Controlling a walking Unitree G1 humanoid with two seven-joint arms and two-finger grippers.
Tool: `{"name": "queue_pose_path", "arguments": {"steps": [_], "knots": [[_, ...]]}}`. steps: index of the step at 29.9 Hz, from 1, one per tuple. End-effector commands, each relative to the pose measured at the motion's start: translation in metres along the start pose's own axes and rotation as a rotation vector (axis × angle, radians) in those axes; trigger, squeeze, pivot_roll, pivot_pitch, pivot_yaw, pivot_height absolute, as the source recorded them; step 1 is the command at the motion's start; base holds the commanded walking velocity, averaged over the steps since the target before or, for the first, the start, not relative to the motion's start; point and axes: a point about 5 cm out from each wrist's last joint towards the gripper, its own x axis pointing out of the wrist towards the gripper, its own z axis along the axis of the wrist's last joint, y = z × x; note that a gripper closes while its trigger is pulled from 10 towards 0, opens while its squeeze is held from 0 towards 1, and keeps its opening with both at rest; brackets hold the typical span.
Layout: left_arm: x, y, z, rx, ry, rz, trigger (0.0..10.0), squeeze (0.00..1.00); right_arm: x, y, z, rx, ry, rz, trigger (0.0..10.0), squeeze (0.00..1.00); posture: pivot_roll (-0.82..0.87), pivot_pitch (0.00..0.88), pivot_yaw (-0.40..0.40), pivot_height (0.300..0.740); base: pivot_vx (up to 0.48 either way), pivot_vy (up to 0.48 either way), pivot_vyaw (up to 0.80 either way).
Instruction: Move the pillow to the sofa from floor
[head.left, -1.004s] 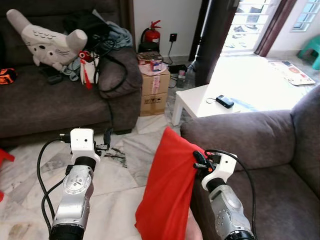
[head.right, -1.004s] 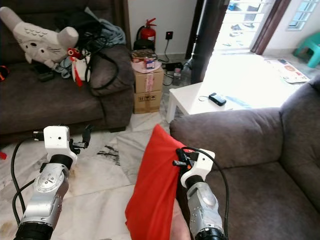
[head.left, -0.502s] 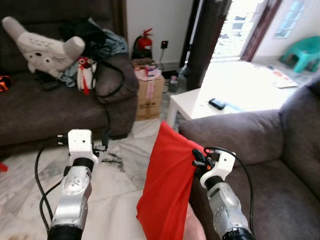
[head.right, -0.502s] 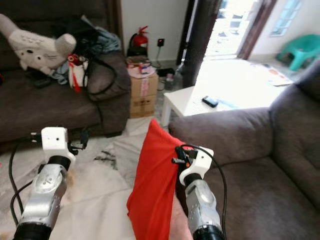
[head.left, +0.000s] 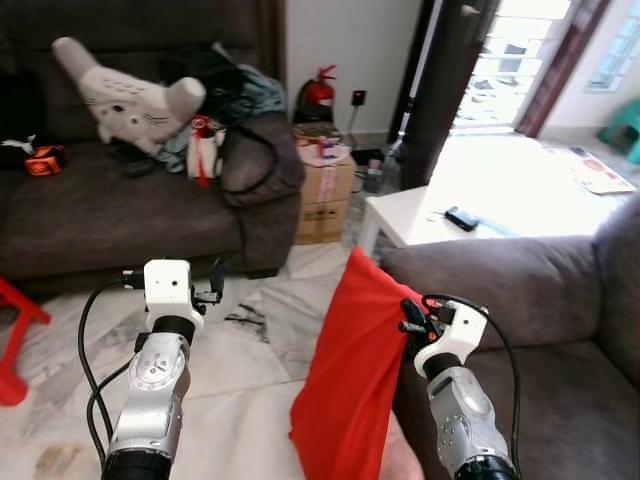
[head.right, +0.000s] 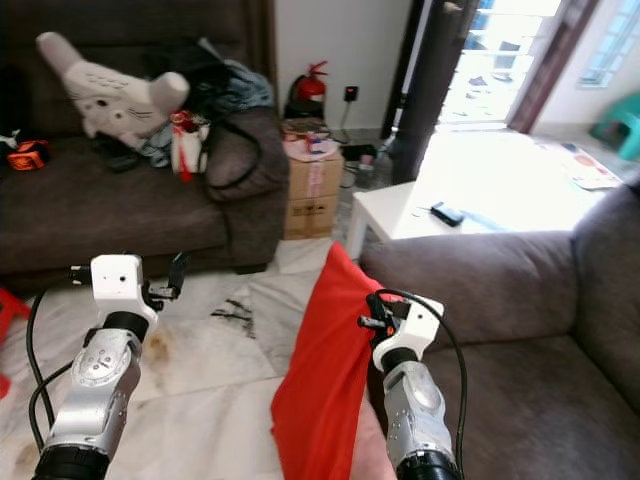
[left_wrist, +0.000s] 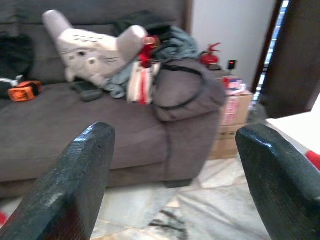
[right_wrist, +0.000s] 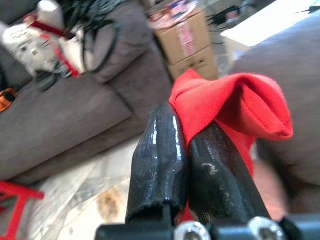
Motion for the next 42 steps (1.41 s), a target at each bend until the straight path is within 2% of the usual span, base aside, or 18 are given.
{"name": "queue_pose_path", "arguments": {"steps": [1,12,19,42], "knots": [[0.0009,-0.0015,-0.0007,-0.014,0.008,-0.007,10.0,0.0,0.0089,0.0057,0.0258,-0.027,-0.122,0.026,10.0,0.0,0.14,0.0,-0.102,0.74,0.0,0.454,0.0],[0.0002,-0.0015,-0.0016,-0.013,0.01,-0.007,10.0,0.0,0.0085,0.004,0.0245,-0.033,-0.117,0.017,10.0,0.0,0.13,0.0,-0.103,0.74,0.0,0.464,0.0],[0.0003,-0.0025,-0.0016,-0.014,0.007,-0.008,10.0,0.0,0.0091,0.0024,0.0239,-0.038,-0.107,0.011,10.0,0.0,0.13,0.0,-0.105,0.74,0.0,0.413,-0.79],[0.0004,-0.0046,-0.0012,-0.013,0.0,-0.014,10.0,0.0,0.0097,-0.0009,0.023,-0.046,-0.1,-0.014,10.0,0.0,0.13,0.0,-0.107,0.74,0.0,0.0,-0.78]]}}
